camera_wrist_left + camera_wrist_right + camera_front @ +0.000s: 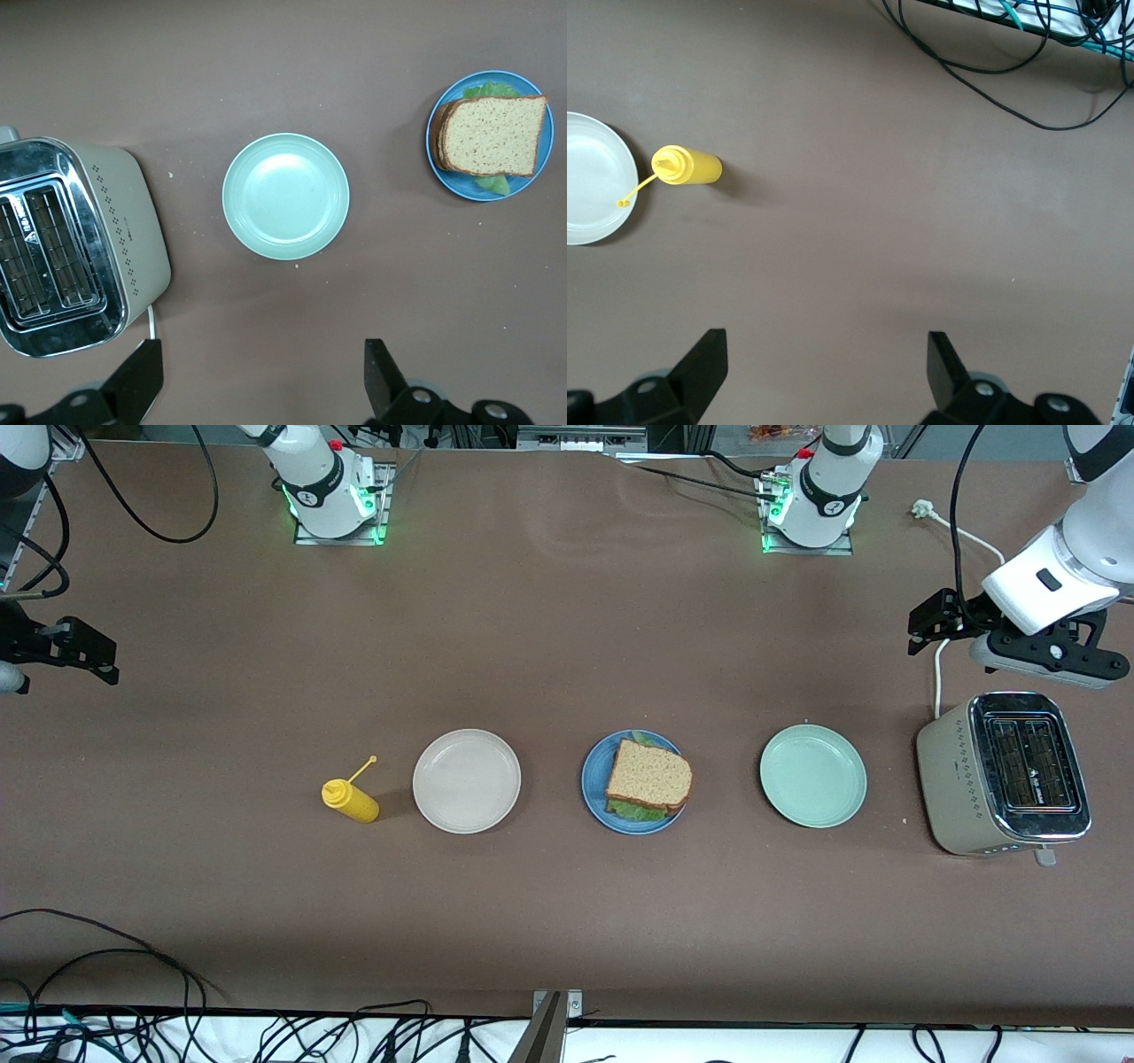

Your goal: Make sandwich in blue plate with both arms

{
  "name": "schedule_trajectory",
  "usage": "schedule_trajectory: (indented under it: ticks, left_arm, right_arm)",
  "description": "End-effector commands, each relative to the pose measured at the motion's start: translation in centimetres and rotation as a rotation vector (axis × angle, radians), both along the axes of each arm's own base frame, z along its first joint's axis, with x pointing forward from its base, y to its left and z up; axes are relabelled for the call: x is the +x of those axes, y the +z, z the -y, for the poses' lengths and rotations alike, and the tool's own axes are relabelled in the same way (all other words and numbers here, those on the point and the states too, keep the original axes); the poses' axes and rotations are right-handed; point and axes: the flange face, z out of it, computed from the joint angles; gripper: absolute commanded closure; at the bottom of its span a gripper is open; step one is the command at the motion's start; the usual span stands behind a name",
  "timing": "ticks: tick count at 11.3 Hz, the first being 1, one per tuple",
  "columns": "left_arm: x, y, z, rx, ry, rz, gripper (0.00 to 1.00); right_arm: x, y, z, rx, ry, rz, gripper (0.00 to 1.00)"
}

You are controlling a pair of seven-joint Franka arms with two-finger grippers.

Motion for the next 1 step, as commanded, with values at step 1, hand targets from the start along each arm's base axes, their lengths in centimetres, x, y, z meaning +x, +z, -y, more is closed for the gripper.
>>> schedule_trajectory:
  ticks: [1]
  left_arm:
    - [-0.14,0.38,-1.11,0.033,0.014,0.001,0.0]
  right_arm:
    - [0.13,0.48,-0.17,-0.006,-0.012,0.007,0.0]
